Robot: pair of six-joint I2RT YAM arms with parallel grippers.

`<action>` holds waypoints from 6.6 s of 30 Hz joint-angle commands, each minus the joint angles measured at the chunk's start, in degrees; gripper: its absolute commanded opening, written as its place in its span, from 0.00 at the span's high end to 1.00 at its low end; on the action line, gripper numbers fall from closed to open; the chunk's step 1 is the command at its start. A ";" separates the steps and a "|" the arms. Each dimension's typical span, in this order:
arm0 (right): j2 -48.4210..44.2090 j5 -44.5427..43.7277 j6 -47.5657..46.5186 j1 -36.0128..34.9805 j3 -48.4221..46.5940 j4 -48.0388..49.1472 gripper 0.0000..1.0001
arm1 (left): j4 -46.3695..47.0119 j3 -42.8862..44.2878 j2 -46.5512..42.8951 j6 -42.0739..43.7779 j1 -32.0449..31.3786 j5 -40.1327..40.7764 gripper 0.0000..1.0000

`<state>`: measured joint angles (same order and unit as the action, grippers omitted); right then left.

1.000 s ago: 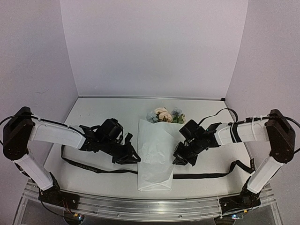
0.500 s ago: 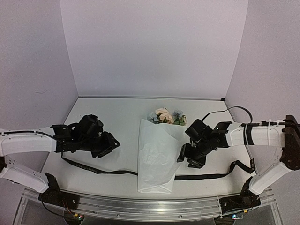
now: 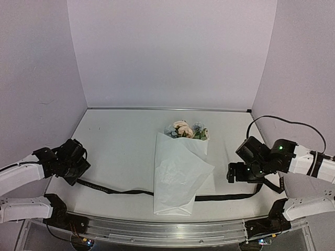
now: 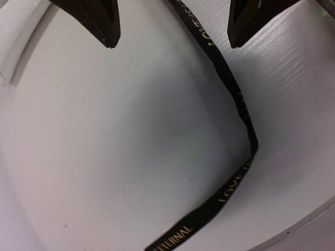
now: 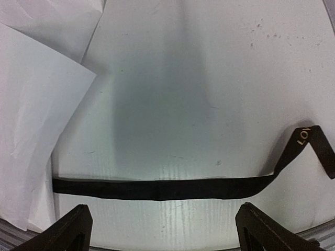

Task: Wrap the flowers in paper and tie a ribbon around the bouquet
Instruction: Place the folded bouquet on the ribbon, then pick up the left side of the ribbon at the center of the board, then pick up the right side of the ribbon from the center of the board, then adjust the ribbon at the center of the board, then cross the ribbon over the folded bouquet.

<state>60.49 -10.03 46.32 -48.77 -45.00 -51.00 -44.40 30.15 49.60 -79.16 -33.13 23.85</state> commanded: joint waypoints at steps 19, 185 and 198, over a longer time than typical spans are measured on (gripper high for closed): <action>-11.01 6.71 -4.72 13.93 8.30 -13.35 0.02 | 12.18 4.52 26.40 20.23 28.16 -7.06 0.46; 45.27 42.22 -10.59 33.84 -44.01 -17.00 1.00 | 43.43 84.36 88.30 98.37 -36.68 -52.17 0.99; 46.17 42.19 -11.70 33.77 -44.62 -19.03 1.00 | 47.71 80.49 75.30 93.76 -35.67 -61.81 1.00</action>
<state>105.85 31.88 35.64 -15.03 -87.40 -68.33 -1.19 110.54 134.50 15.72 -69.05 -33.46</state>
